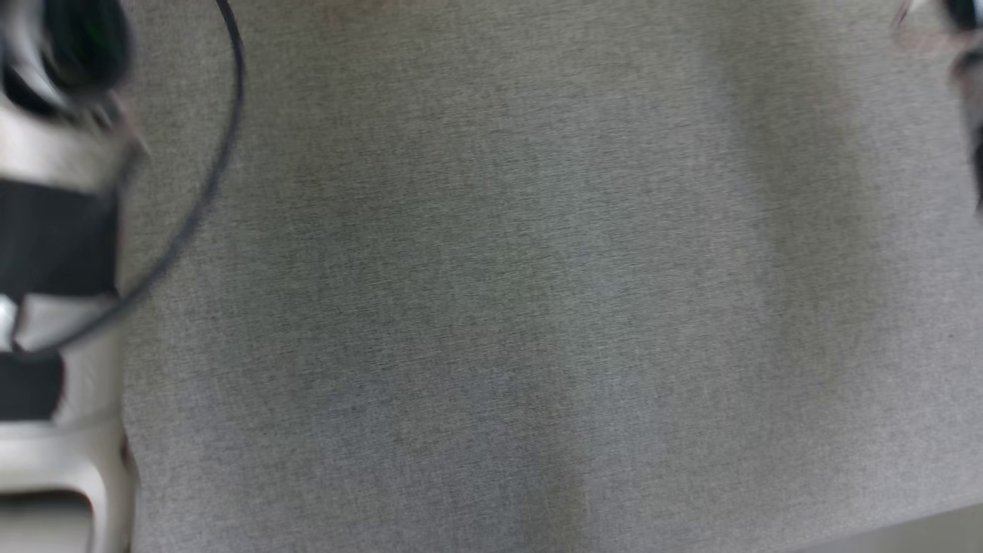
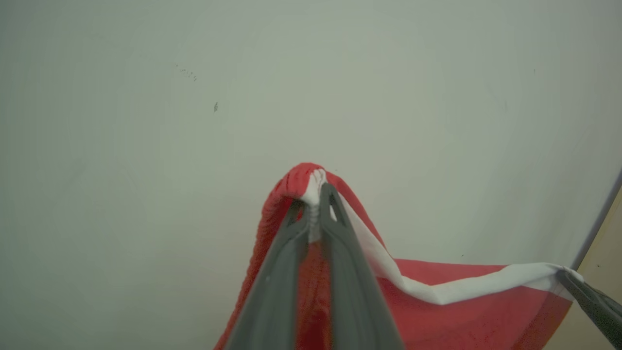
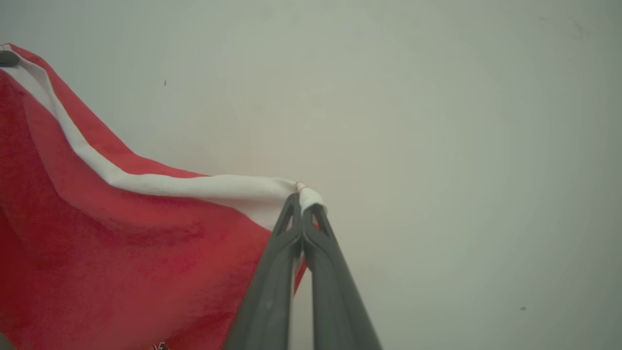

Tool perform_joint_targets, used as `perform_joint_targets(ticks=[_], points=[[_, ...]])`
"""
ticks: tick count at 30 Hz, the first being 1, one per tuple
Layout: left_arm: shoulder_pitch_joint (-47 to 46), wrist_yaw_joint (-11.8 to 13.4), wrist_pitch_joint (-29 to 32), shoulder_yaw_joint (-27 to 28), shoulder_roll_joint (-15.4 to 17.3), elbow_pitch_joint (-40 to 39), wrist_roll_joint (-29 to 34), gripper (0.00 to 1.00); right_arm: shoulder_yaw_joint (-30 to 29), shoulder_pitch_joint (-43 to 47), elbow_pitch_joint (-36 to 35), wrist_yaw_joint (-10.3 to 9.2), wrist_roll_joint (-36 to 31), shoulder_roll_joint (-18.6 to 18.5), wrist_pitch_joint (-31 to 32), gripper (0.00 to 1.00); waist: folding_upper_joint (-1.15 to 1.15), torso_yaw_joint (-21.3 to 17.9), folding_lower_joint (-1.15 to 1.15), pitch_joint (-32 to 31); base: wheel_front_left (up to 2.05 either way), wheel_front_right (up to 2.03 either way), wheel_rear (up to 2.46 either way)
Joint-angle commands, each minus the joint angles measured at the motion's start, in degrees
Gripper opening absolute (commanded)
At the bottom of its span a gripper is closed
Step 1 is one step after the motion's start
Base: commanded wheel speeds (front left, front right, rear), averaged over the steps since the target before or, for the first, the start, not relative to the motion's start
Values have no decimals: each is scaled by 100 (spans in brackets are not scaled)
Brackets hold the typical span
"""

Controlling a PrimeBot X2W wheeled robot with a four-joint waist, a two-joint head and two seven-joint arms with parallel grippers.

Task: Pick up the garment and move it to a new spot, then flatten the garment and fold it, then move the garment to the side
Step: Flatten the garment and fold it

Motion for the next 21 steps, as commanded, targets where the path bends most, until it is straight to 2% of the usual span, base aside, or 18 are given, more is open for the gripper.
perform_joint_targets(ticks=[1,8,12,15,21], points=[[261,-27,-46,-117,49,-73,-111,0,112,193,-142,-13,80,-114,-23,0,-1,53,-1,25,0,0,0],[1410,-25,-50,-904,435,-434,-457,0,809,1000,-630,-13,647,-791,-15,0,-1,143,-1,-216,0,0,0],[2052,-26,76,-1215,433,-514,-836,0,930,1546,-956,-13,1176,-1226,136,0,-1,309,-1,-475,0,0,0],[2414,-26,139,-1359,374,-518,-1007,0,868,1917,-1197,-13,1458,-1412,302,0,-1,404,-1,-633,0,0,0],[3365,-26,220,-2014,282,-549,-1524,0,518,3358,-1847,-13,2066,-1749,1041,0,-1,631,-1,-1322,0,0,0]])
